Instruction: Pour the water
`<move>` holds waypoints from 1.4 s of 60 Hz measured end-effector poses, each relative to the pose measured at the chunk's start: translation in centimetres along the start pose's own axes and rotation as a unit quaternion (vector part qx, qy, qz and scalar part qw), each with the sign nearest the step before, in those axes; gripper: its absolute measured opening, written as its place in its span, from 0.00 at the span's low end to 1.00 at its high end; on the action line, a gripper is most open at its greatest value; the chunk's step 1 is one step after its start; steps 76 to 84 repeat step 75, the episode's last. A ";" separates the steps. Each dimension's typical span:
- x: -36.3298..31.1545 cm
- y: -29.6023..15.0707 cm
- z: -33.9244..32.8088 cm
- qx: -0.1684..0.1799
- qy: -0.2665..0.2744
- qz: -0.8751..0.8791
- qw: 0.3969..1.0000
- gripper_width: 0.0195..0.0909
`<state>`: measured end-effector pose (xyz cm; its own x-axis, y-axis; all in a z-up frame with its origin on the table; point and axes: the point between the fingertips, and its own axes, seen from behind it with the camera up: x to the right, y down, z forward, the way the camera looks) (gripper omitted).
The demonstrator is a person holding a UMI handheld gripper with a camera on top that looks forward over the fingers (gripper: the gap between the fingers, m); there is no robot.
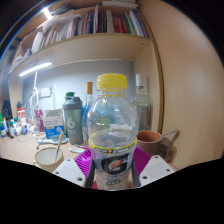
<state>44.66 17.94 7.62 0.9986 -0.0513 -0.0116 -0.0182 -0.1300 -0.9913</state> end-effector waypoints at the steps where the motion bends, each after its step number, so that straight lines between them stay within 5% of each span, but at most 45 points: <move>1: 0.0 0.0 0.0 0.000 -0.001 0.002 1.000 0.50; 15: 0.0 -0.3 -0.2 0.012 -0.002 0.007 1.000 0.57; 22: 0.2 1.3 -0.7 -0.022 0.008 0.005 1.000 0.93; 41: -0.4 0.8 -10.7 -0.054 0.022 -0.014 0.998 0.92; 64: -7.6 -2.3 -29.3 -0.021 -0.003 -0.032 0.999 0.92; 84: -9.3 -2.2 -33.3 -0.017 -0.002 -0.040 0.999 0.92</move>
